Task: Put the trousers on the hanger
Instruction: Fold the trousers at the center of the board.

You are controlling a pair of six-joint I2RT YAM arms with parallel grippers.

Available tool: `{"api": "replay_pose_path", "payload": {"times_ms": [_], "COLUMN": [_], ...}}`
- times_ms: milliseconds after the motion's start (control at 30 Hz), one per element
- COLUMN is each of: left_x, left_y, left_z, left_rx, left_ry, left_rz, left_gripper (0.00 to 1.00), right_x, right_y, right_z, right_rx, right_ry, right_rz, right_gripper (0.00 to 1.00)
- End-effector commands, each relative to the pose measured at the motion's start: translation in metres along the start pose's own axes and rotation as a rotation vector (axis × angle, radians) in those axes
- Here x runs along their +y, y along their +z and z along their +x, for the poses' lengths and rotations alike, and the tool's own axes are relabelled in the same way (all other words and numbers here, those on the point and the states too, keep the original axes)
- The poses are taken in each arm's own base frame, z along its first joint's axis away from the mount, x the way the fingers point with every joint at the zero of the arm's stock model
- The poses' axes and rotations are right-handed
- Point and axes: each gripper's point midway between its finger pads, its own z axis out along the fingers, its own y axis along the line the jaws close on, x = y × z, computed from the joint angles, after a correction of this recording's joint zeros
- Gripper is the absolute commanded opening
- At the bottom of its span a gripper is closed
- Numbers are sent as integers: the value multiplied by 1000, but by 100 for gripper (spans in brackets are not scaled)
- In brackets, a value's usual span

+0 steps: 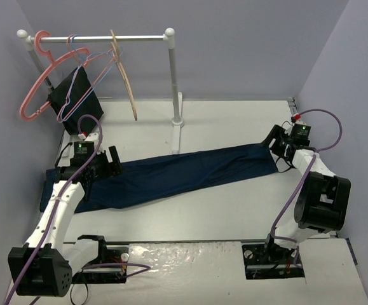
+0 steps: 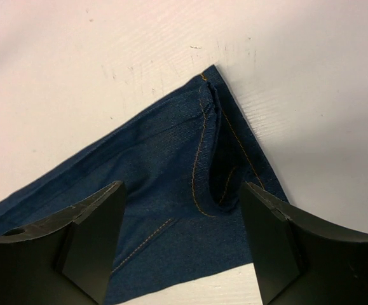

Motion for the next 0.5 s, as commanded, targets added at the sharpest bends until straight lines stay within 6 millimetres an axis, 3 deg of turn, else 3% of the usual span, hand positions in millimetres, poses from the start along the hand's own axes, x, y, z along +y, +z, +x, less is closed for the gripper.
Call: {"api": "replay_pose_path", "payload": {"times_ms": [0,300,400,467], "left_x": [-7,-11,-12,-12], "left_y": [-7,-6,-6,-6], "left_z": [-24,-24,-23,-24], "left_rx": [-72,-67,-65,-67], "left_ry": [24,25,24,24], "left_rz": [18,36,45,45], "left_gripper": [78,78,78,78], "right_x": [8,6,9,14], "right_y": [6,17,12,4], "right_z": [-18,6,0,-14], "right_rx": [-36,33,26,10], "right_ry": [-62,-76,-78,-74], "right_rz": [-46,-59,-59,-38], "right_gripper": [66,48,26,15]}}
